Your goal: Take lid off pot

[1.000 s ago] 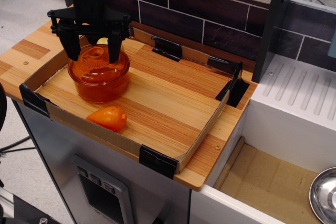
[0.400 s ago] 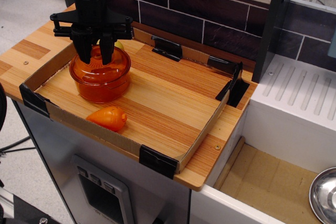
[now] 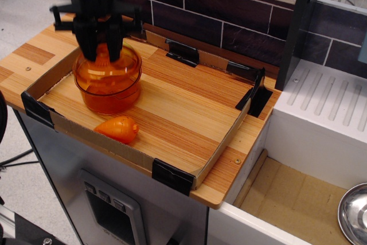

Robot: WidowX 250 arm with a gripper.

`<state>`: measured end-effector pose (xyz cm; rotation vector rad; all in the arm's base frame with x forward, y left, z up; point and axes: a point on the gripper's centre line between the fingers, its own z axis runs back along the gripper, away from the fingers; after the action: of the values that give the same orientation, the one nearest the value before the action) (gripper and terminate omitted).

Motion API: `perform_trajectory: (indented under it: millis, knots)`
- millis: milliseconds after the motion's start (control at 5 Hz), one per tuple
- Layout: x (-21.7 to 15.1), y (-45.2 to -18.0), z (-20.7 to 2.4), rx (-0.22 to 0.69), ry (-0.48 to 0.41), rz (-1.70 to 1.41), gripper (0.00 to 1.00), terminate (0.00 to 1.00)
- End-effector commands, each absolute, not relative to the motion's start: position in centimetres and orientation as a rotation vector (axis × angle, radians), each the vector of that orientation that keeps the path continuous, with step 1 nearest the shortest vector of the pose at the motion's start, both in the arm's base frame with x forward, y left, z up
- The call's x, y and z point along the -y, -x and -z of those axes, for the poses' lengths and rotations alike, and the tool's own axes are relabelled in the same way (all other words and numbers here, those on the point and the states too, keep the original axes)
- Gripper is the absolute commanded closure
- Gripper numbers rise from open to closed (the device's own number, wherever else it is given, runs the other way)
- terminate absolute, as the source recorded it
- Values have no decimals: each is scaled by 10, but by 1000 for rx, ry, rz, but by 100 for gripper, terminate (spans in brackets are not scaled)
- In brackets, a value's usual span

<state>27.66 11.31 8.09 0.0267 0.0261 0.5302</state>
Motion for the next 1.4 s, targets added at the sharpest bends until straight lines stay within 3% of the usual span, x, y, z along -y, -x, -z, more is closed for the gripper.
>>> perform_trajectory:
  millis: [0,200,600,1200]
  knots:
    - [-77,-308,-117,11,-5,-571,100,0]
    - [-47,-314,-104,21,-26,-566,100,0]
    - [-20,-316,-76,-27,-51,-555,100,0]
    - [-10,-326,-21,-5,-70,-574,100,0]
